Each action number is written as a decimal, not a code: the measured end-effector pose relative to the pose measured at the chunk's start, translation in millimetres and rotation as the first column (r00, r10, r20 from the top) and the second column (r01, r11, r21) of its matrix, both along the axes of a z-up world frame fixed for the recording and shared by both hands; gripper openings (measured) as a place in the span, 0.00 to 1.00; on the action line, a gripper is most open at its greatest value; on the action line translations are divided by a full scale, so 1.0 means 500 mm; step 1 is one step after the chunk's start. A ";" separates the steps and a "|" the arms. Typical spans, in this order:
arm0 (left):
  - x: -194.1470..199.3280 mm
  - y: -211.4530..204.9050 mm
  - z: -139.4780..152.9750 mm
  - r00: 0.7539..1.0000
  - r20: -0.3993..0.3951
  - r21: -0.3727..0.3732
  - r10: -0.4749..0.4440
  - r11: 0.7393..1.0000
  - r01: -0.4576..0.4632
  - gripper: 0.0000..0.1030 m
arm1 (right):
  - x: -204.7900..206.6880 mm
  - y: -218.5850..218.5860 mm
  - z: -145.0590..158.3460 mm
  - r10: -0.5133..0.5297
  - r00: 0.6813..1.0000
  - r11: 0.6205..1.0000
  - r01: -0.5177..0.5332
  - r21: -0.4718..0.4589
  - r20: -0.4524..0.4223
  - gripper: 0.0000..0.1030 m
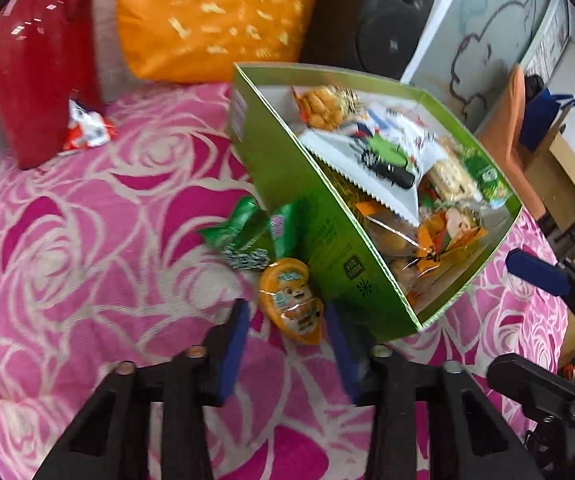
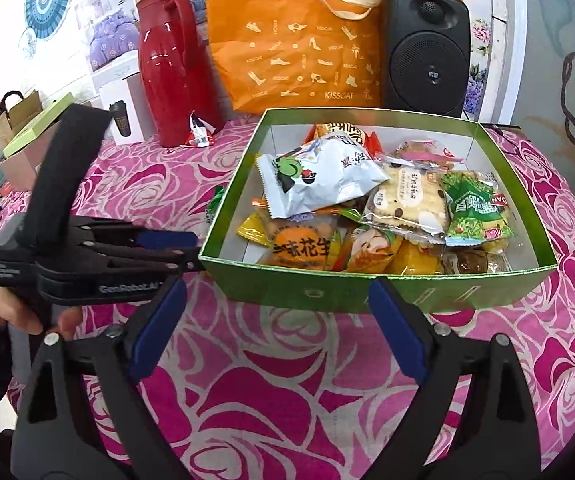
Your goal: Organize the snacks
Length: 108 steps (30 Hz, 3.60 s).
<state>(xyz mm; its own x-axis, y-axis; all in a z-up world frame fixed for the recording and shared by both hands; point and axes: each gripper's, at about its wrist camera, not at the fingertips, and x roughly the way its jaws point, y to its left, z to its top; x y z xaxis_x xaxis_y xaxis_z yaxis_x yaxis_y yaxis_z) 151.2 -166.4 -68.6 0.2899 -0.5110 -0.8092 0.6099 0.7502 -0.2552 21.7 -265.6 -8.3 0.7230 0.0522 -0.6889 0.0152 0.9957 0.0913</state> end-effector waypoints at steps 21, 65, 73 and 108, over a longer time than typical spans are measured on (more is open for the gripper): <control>-0.050 0.235 0.065 0.985 0.034 -0.107 0.167 0.981 -0.162 0.09 | 0.137 0.124 0.029 0.216 0.976 0.976 -0.217 -0.034 -0.034 0.48; -0.058 0.075 0.038 1.000 0.002 -0.051 -0.001 0.999 0.001 0.32 | -0.008 -0.032 0.041 0.100 0.993 0.995 -0.098 0.024 -0.061 0.25; -0.013 0.026 0.016 1.000 0.001 0.039 -0.018 0.999 0.018 0.32 | -0.015 -0.091 -0.015 0.029 0.993 0.996 -0.018 0.093 -0.118 0.27; -0.091 0.041 0.230 0.982 0.190 -0.134 -0.013 0.990 0.039 0.22 | -0.082 -0.070 0.041 0.036 0.999 0.997 -0.033 0.075 -0.040 0.27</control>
<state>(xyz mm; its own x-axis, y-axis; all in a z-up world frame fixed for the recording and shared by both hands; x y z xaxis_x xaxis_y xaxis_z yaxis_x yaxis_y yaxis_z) 105.8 -146.0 46.5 0.4155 -0.6222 -0.6635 0.6753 0.6997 -0.2332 -19.4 -300.5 12.4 0.6912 0.1283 -0.7111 -0.0134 0.9862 0.1650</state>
